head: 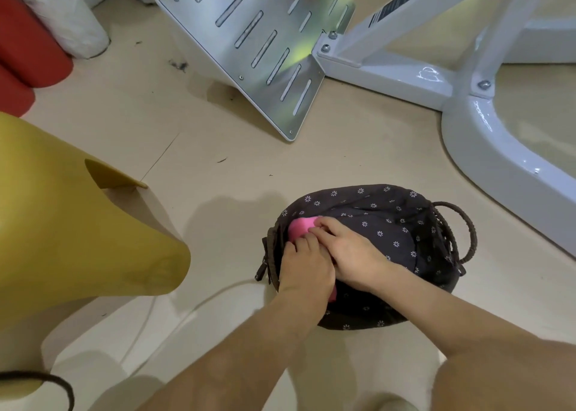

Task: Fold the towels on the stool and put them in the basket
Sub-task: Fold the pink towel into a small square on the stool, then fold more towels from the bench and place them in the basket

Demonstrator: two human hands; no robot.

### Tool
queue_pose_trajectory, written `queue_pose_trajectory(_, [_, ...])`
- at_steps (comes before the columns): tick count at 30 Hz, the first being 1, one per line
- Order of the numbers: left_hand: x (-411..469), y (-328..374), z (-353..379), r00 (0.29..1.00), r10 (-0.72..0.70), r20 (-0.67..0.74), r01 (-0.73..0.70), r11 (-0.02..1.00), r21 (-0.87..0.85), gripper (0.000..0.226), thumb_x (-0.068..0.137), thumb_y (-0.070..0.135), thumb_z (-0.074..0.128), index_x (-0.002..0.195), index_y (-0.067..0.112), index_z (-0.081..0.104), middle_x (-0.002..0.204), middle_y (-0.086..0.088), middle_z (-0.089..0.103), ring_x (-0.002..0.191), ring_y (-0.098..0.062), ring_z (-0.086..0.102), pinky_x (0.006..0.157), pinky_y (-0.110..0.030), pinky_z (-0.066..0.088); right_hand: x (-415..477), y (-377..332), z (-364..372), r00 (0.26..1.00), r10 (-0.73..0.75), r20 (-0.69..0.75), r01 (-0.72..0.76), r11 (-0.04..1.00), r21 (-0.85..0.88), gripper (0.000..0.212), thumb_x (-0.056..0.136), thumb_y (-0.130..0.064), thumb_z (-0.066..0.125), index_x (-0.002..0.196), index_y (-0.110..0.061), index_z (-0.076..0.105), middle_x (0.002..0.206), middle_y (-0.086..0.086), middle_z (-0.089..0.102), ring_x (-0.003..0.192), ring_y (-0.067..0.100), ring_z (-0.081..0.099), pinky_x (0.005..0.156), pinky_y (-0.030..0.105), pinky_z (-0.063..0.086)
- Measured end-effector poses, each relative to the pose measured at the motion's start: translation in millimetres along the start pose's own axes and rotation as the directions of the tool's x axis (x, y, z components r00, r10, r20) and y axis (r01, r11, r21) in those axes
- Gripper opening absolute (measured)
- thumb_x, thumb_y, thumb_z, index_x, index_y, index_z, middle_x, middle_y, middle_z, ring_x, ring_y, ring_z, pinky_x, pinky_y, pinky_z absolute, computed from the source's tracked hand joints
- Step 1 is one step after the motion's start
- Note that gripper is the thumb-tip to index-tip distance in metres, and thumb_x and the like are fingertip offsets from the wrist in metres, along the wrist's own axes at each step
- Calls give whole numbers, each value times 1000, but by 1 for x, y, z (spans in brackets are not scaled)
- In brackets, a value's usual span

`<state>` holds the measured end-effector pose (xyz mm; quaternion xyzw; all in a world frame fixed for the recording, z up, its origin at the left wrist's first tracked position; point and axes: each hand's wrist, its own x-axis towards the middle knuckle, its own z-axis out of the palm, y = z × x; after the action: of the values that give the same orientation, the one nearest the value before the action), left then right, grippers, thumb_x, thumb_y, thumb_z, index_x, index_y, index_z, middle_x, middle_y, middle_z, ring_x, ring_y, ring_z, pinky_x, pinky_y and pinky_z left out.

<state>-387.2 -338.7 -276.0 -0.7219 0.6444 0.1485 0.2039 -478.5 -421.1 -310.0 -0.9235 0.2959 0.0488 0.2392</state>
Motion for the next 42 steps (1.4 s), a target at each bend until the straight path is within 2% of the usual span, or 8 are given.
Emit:
queue_pose_trajectory(5, [16, 5, 7, 996, -46, 75, 47, 999, -5, 70, 97, 31, 44, 146, -9, 14, 148, -29, 21, 133, -35, 31, 105, -41, 29, -4, -5, 7, 993, 51, 110, -51, 999, -6, 72, 90, -23, 54, 152, -21, 17, 158, -4, 11, 144, 12, 21, 107, 24, 34])
queue_pose_trajectory(10, [21, 5, -1, 993, -47, 109, 56, 996, -74, 77, 96, 32, 48, 146, -9, 5, 145, -26, 26, 129, -33, 34, 104, -37, 34, -7, -11, -4, 973, 135, 185, -121, 989, -83, 82, 88, -23, 56, 152, -32, 5, 159, -12, 1, 146, 12, 15, 109, 43, 35])
queue_pose_trajectory(15, [7, -5, -16, 979, 60, 195, -57, 998, -19, 79, 94, 44, 52, 150, 2, 15, 155, -21, 17, 141, -32, 21, 116, -45, 14, -9, -25, -12, 952, 204, 230, -156, 965, -210, 100, 81, -27, 69, 152, -28, -1, 159, -11, -6, 148, 14, -2, 110, 45, 24])
queue_pose_trajectory(22, [-36, -43, -55, 958, 271, -97, -287, 923, -257, 37, 89, 27, 61, 116, 2, 58, 128, -15, 49, 114, -30, 50, 92, -36, 42, -16, -49, -53, 921, 312, 232, -339, 937, 85, 98, 77, -33, 70, 151, -35, 6, 158, -3, -1, 143, 27, 17, 106, 59, 32])
queue_pose_trajectory(27, [-107, -64, -99, 994, -32, -100, -45, 731, -681, 34, 92, 25, 37, 112, 12, 62, 106, -5, 63, 95, -25, 59, 81, -37, 46, -59, -91, -105, 939, 327, 105, -342, 860, 379, 77, 78, -34, 61, 147, -20, 29, 147, 4, 34, 134, 20, 35, 110, 36, 34])
queue_pose_trajectory(33, [-199, -62, -196, 963, -267, 25, 129, 381, -915, 33, 95, 11, 41, 106, 27, 68, 73, 16, 58, 66, -3, 53, 60, -12, 37, -143, -159, -219, 849, 513, 126, -473, 633, 613, 67, 86, -5, 57, 143, -31, 31, 119, -13, 46, 81, 8, 65, 70, 11, 45])
queue_pose_trajectory(38, [-255, -30, -291, 954, -292, 68, 167, 330, -929, 28, 93, 11, 47, 108, 27, 65, 62, 13, 52, 54, -2, 48, 55, -12, 35, -211, -186, -313, 786, 587, 195, -540, 496, 680, 28, 90, -10, 57, 108, -31, 61, 97, -11, 63, 76, 1, 60, 73, 21, 44])
queue_pose_trajectory(42, [-281, 4, -350, 975, -203, -93, 3, 430, -903, 41, 82, 4, 51, 114, 26, 62, 81, 18, 49, 65, -2, 47, 70, -19, 37, -259, -182, -370, 731, 626, 270, -619, 442, 650, 26, 90, -14, 57, 89, -40, 62, 84, -7, 66, 75, 14, 65, 65, 23, 47])
